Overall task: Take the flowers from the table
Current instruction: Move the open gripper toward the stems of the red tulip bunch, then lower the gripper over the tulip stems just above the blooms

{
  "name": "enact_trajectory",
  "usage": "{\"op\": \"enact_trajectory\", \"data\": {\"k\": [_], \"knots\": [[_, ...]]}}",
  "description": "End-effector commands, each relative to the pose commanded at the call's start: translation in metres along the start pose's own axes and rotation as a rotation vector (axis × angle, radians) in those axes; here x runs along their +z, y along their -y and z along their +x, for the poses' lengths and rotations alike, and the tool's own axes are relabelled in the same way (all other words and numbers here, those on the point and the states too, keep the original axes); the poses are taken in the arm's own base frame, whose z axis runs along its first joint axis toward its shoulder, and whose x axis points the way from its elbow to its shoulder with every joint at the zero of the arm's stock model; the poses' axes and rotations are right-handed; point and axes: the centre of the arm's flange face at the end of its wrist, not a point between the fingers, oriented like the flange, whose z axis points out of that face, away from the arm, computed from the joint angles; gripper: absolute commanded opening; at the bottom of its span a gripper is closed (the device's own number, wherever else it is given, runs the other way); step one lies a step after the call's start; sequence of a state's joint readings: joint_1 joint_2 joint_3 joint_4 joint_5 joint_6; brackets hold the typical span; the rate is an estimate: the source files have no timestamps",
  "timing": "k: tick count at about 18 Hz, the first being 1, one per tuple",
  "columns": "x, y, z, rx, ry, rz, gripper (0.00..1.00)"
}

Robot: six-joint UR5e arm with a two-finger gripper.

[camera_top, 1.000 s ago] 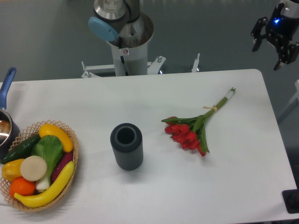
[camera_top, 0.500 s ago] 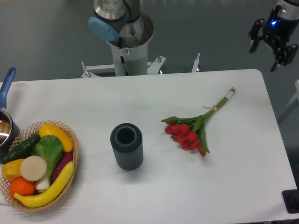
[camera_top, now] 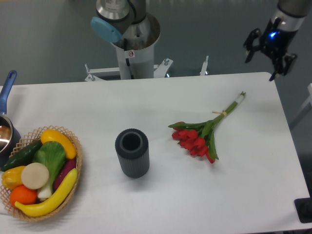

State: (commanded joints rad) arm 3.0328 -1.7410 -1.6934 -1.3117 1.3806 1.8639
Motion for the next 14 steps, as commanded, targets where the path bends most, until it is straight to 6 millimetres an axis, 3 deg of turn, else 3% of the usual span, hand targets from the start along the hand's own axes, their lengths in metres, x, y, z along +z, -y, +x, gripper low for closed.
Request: {"op": "enact_trajectory", "data": {"k": [3,6,14], "knots": [[0.035,0.017,0.0,-0.015,-0.028,0.006,1.0],[0.062,0.013,-0.011,-0.031,-0.015,-0.003,1.0],[0.12,0.045,-0.003,-0.03,-0.114,0.021,1.0]]}}
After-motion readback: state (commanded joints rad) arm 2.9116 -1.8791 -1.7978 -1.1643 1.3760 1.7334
